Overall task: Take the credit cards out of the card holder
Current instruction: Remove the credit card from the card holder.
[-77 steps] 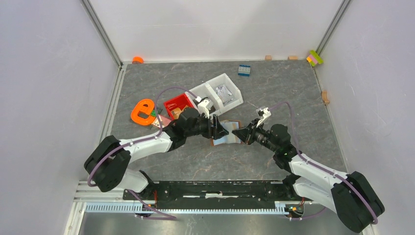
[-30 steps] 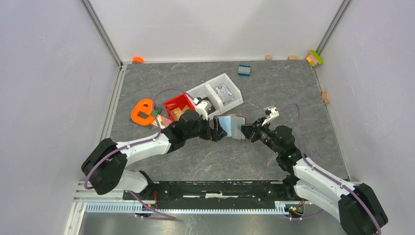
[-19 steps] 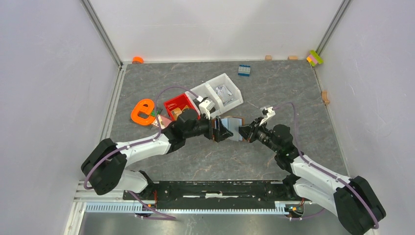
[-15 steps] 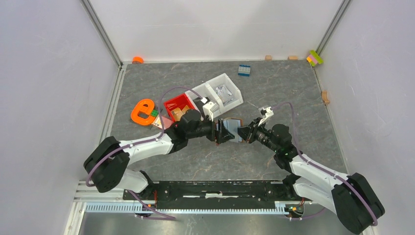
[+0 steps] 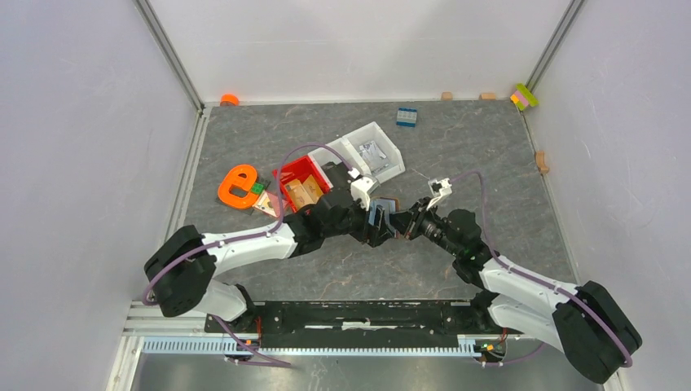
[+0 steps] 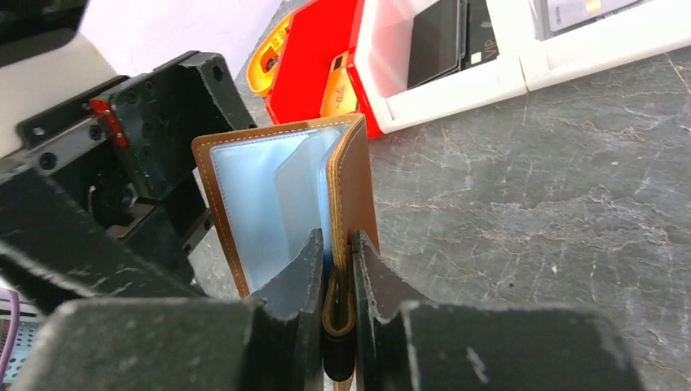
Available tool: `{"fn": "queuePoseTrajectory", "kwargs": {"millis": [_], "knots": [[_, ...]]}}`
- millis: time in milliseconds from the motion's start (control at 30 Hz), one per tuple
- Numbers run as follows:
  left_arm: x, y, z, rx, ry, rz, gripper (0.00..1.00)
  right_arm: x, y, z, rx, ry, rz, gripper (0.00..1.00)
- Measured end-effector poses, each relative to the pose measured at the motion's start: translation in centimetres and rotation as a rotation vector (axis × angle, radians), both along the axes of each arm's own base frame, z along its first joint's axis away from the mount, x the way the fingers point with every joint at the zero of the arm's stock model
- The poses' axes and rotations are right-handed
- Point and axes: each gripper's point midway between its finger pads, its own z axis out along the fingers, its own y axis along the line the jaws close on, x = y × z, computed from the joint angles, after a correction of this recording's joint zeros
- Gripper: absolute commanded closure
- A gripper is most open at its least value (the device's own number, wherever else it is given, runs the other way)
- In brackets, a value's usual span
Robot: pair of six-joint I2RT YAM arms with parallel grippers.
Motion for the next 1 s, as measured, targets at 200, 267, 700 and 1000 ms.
{"fn": "queuePoseTrajectory", "kwargs": {"millis": [200, 267, 700, 1000], "knots": [[1.0, 0.5, 0.1, 0.042, -0.031, 0.055, 0.39, 0.0, -0.1, 1.3, 0.021, -0.040, -0.038, 1.00], [1.3, 0.6, 0.0, 0.049, -0.038, 0.073, 0.42, 0.2, -0.3, 1.6, 0.024, -0.049, -0.053, 1.00], [5.2, 5.5, -0.2, 0.024, 0.030, 0.303, 0.37, 1.4, -2.6, 2.2, -0.014, -0.091, -0.197, 1.00], [3.7, 4.8, 1.7, -0.120, 0.016, 0.188, 0.30, 0.9, -2.0, 2.2, -0.050, -0.137, -0.136, 1.00]]}}
